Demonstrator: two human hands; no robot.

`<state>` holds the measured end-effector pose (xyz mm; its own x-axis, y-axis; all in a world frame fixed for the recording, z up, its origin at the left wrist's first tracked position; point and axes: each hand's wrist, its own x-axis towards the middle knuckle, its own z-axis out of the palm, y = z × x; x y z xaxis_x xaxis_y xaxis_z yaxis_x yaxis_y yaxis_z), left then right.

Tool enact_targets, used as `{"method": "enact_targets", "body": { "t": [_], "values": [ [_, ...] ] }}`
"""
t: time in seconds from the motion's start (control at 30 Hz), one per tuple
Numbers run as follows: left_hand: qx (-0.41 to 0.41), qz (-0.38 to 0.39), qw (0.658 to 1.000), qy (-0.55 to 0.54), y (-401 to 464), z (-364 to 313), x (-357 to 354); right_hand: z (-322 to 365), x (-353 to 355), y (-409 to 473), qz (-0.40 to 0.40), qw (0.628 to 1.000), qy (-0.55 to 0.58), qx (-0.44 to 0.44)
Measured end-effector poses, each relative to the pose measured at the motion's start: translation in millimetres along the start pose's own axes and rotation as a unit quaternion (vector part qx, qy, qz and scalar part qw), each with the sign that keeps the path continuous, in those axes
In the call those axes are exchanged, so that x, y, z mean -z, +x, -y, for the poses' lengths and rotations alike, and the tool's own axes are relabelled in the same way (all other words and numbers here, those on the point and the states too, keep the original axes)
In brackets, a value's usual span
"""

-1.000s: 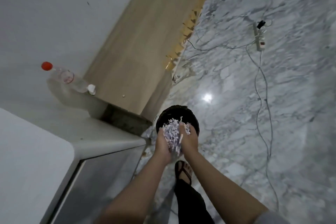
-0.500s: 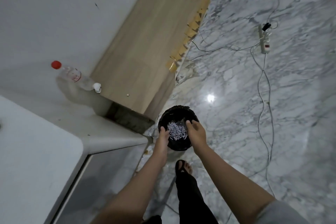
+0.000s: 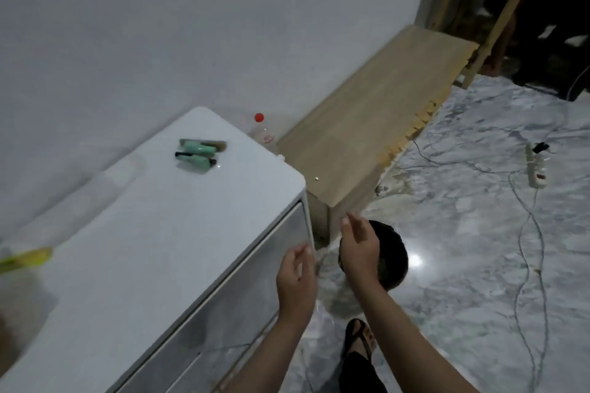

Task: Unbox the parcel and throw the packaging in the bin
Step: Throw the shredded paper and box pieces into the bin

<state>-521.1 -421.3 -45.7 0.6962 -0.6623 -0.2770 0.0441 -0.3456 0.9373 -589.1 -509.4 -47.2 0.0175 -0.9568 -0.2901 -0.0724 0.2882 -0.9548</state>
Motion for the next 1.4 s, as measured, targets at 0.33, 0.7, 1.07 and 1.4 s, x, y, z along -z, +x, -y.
{"method": "enact_targets", "body": {
  "t": [0.33,0.7,1.07,1.4],
  "values": [
    [-0.166,-0.32,0.931,0.058,-97,43,250,-5,-142,-193,0.242,0.933,-0.106,0.245],
    [-0.007,-0.536,0.84,0.086,-132,70,437,-15,-247,-304,0.447,0.815,-0.173,0.326],
    [0.01,-0.561,0.826,0.053,-77,56,524,5,-364,-300,0.481,0.829,-0.147,0.244],
    [0.047,-0.558,0.828,0.023,-41,61,550,20,-449,-295,0.556,0.81,-0.13,0.135]
  ]
}}
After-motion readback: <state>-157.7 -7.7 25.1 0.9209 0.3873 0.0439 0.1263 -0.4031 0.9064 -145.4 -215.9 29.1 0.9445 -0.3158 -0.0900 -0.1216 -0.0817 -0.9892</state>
